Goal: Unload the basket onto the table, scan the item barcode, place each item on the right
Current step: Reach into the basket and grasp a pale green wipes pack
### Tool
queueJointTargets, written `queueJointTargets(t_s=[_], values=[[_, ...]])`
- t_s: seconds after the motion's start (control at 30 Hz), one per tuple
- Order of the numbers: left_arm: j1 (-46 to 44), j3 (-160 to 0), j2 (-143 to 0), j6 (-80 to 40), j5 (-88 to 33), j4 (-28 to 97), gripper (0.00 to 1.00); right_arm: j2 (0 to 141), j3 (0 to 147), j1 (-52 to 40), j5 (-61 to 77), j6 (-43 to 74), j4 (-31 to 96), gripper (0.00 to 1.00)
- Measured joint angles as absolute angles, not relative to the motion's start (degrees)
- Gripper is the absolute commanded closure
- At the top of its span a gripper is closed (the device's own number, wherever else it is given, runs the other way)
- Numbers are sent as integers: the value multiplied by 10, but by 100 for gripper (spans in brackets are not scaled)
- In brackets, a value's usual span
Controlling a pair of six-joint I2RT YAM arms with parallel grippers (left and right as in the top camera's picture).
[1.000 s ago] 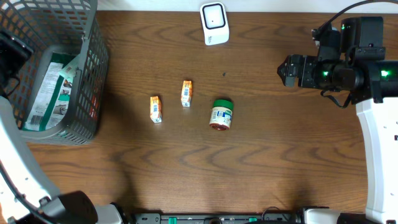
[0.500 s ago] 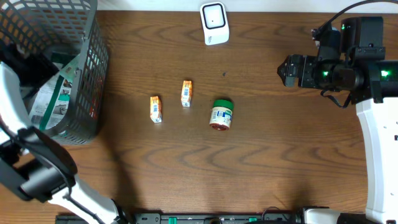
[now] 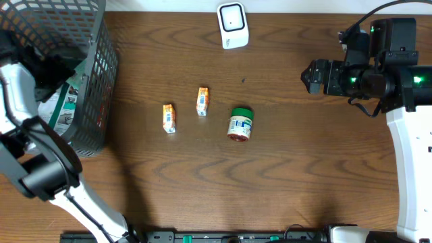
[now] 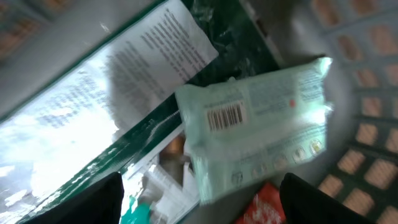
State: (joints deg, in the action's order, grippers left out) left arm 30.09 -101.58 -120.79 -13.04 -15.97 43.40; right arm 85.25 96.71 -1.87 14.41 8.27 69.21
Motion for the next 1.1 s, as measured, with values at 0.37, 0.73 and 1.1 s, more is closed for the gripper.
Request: queueJointTargets(t_s=[0.37, 0.73, 1.1], values=[[302, -1016, -1281, -170, -251, 344, 23, 853, 967, -19, 144, 83, 692, 1], [303, -1016, -1287, -186, -331, 333, 48, 853, 967, -19, 144, 83, 692, 1], [304, -1016, -1290, -195, -422, 300, 45, 853, 967, -19, 144, 83, 692, 1]])
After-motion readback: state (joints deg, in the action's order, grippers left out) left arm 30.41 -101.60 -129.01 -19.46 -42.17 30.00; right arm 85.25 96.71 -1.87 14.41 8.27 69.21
